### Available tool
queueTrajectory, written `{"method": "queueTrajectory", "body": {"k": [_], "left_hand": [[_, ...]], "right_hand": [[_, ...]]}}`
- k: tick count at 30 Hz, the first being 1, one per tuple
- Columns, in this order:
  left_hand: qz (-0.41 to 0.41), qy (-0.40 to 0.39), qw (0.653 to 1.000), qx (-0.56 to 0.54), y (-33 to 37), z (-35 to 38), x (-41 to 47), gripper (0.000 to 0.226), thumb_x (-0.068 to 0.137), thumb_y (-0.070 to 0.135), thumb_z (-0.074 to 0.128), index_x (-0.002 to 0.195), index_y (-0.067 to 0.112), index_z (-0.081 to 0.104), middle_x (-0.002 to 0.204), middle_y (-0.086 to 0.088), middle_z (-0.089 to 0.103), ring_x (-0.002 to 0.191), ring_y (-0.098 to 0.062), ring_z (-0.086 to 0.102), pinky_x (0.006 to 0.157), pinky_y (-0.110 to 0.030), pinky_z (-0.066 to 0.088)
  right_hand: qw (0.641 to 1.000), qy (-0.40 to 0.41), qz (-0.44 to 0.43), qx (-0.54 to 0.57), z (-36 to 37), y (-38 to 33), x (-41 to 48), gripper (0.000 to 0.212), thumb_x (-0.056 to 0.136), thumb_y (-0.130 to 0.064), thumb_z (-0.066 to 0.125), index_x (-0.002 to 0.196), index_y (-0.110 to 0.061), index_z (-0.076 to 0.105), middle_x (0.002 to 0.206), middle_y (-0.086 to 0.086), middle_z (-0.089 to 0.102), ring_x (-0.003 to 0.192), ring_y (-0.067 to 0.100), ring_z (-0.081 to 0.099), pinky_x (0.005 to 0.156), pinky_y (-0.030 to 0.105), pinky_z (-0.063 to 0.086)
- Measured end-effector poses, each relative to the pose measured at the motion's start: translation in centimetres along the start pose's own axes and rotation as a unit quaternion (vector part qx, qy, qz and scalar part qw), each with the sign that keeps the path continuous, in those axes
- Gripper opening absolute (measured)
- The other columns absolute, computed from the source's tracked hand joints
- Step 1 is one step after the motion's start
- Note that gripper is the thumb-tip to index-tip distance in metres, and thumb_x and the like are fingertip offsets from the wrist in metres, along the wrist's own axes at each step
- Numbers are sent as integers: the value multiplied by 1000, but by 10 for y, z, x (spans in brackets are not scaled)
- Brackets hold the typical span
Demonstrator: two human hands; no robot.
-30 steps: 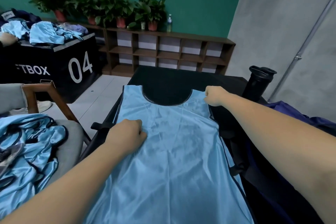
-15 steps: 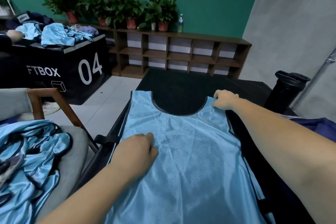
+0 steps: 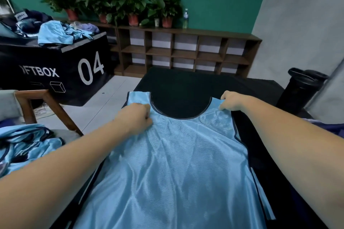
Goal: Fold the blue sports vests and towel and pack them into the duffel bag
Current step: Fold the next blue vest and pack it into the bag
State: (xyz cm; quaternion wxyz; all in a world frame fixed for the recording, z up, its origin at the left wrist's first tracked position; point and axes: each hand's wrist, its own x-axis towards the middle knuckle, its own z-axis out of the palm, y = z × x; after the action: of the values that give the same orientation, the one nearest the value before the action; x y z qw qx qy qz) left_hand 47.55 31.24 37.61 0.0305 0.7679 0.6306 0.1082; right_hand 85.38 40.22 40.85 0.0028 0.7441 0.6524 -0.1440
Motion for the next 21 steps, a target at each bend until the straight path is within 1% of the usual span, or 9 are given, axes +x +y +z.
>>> {"method": "queueTrajectory", "body": {"k": [1,3,5,7,9,12,16,18,21], "left_hand": [[0,1,1000,-2,-4,0,11,15,94,30,60,85,22,52,87,1,61,84,-25,59,66,-36,45],[-6,3,1000,4,-13,1,32,11,95,27,60,90,19,54,91,-2,61,87,-26,58,69,-37,47],[-13,9,1000,-1,-24,2,51,11,95,27,61,92,18,55,96,-3,60,90,-27,58,73,-38,52],[-17,13,1000,-7,-35,5,66,13,94,28,64,93,18,56,100,-4,59,93,-28,60,77,-39,53],[-19,15,1000,-6,-42,4,79,14,94,28,67,98,17,59,103,-4,59,97,-28,60,76,-38,49],[-21,16,1000,0,-50,0,97,16,93,27,69,105,18,62,108,-3,57,103,-28,61,79,-36,45],[-24,19,999,25,-53,-6,115,34,96,26,64,129,17,59,124,-7,55,117,-31,57,85,-37,44],[-36,10,998,42,-52,-6,119,42,98,26,61,139,19,54,133,-6,55,126,-32,55,91,-41,42],[-55,-16,997,47,-49,-6,123,35,99,26,58,134,22,59,133,-5,58,127,-31,56,98,-44,42]], "right_hand": [[1000,-5,0,-5,-1,-1,1,51,93,-19,72,138,-1,57,137,22,62,92,24,50,78,35,39],[1000,-12,-1,-18,-3,-2,3,50,93,-21,73,136,-5,53,127,16,63,96,25,58,78,36,44],[1000,-16,-3,-25,-5,-1,8,51,92,-24,75,134,-7,51,121,11,62,105,27,64,82,37,49],[999,-20,-6,-35,-7,-1,11,50,93,-25,76,133,-6,53,124,12,62,111,29,64,85,37,49],[999,-20,-7,-40,-8,0,13,50,94,-26,77,133,-5,55,130,14,62,111,28,63,87,37,47],[999,-22,-6,-44,-9,-1,15,54,94,-27,77,138,-7,51,133,10,58,118,30,60,96,39,49],[999,-21,-8,-45,-8,-1,21,62,95,-27,78,144,-8,46,137,9,55,122,31,58,99,40,49],[999,-15,-9,-51,-7,-3,21,61,94,-26,78,142,-7,47,134,9,57,119,30,60,100,41,51],[998,-14,-13,-61,-7,-4,20,57,94,-25,78,139,-6,48,132,10,58,119,31,60,100,40,52]]}}
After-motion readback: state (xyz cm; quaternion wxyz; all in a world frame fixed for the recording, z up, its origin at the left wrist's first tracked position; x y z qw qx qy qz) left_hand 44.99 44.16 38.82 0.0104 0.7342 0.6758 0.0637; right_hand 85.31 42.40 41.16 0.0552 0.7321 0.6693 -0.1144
